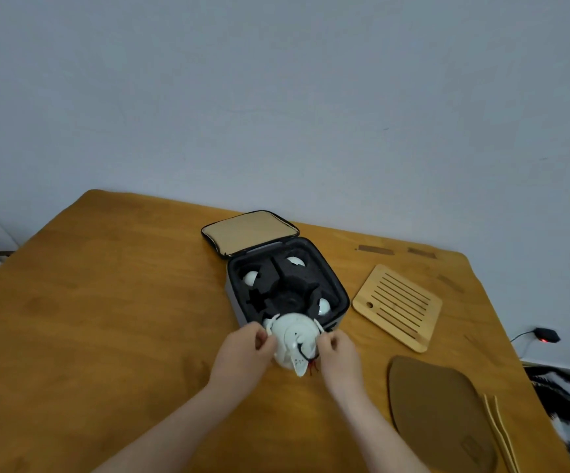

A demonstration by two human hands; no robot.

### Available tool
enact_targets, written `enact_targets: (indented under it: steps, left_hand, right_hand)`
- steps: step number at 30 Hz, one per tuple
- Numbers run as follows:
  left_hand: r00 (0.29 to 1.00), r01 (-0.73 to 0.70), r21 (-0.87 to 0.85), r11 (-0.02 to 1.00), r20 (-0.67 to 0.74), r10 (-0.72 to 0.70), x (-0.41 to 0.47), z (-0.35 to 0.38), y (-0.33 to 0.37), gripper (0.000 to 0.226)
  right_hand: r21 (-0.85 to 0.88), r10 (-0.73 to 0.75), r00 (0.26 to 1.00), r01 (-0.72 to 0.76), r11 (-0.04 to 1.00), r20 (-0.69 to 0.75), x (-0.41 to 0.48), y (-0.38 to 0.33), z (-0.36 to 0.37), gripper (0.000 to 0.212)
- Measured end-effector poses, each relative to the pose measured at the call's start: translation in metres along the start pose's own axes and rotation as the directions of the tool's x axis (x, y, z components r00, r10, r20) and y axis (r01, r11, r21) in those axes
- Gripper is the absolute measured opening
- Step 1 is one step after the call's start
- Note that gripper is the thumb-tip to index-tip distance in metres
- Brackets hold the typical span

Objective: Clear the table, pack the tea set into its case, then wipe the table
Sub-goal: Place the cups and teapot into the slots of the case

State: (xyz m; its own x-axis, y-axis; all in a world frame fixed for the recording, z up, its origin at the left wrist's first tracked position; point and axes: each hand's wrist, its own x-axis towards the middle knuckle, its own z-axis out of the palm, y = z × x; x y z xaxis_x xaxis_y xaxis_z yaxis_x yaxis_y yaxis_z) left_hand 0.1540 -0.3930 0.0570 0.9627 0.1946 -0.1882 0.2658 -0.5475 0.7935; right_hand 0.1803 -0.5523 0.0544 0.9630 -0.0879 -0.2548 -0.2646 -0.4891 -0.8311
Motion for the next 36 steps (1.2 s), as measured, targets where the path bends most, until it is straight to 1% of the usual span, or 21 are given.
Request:
enact_targets:
  steps: [3,6,8,15,17,22,24,27,30,34,36]
  left_hand:
    - [1.0,0.01,-0.063,0.998,-0.013,-0.011,0.022,0.002,0.015,0.02]
    - [0.999,0.03,-0.065,0.997,-0.026,-0.032,0.043,0.006,0.023,0.02]
    - [0.998,0.058,-0.061,0.996,-0.028,-0.06,0.055,0.011,0.023,0.022]
    - [0.985,0.17,-0.103,0.98,-0.017,-0.172,0.087,0.028,0.014,0.031]
    - [0.98,0.192,-0.088,0.977,-0.024,-0.195,0.094,0.033,0.013,0.037]
    - [0.97,0.231,-0.09,0.969,-0.055,-0.236,0.106,0.045,0.008,0.037]
    - [0.97,0.228,-0.057,0.972,-0.075,-0.232,0.11,0.048,0.002,0.037]
    - [0.969,0.235,0.012,0.972,-0.086,-0.233,0.114,0.052,-0.005,0.03]
    - [0.966,0.253,0.075,0.965,-0.071,-0.247,0.12,0.056,-0.01,0.034]
    - [0.956,0.293,0.128,0.947,-0.042,-0.29,0.13,0.058,-0.013,0.033]
    - [0.956,0.294,0.163,0.942,-0.039,-0.291,0.134,0.057,-0.015,0.031]
  right_hand:
    - [-0.017,-0.062,0.998,0.062,0.998,0.003,0.028,-0.014,-0.01,0.023]
    - [-0.156,-0.096,0.994,0.102,0.982,0.045,0.063,-0.02,-0.01,0.024]
    - [-0.241,-0.102,0.993,0.114,0.964,0.062,0.084,-0.02,-0.008,0.026]
    - [-0.425,-0.108,0.989,0.142,0.894,0.103,0.126,-0.014,0.005,0.029]
    - [-0.487,-0.106,0.987,0.15,0.86,0.117,0.136,-0.015,0.008,0.028]
    - [-0.564,-0.085,0.986,0.15,0.812,0.141,0.157,-0.012,0.016,0.024]
    - [-0.596,-0.068,0.986,0.145,0.79,0.149,0.162,-0.009,0.019,0.025]
    - [-0.638,-0.031,0.985,0.135,0.758,0.173,0.166,-0.003,0.024,0.029]
    - [-0.671,-0.012,0.985,0.126,0.731,0.171,0.169,0.001,0.028,0.033]
    - [-0.733,-0.055,0.987,0.148,0.664,0.15,0.169,0.003,0.034,0.026]
    - [-0.745,-0.087,0.986,0.165,0.647,0.144,0.168,0.005,0.036,0.02]
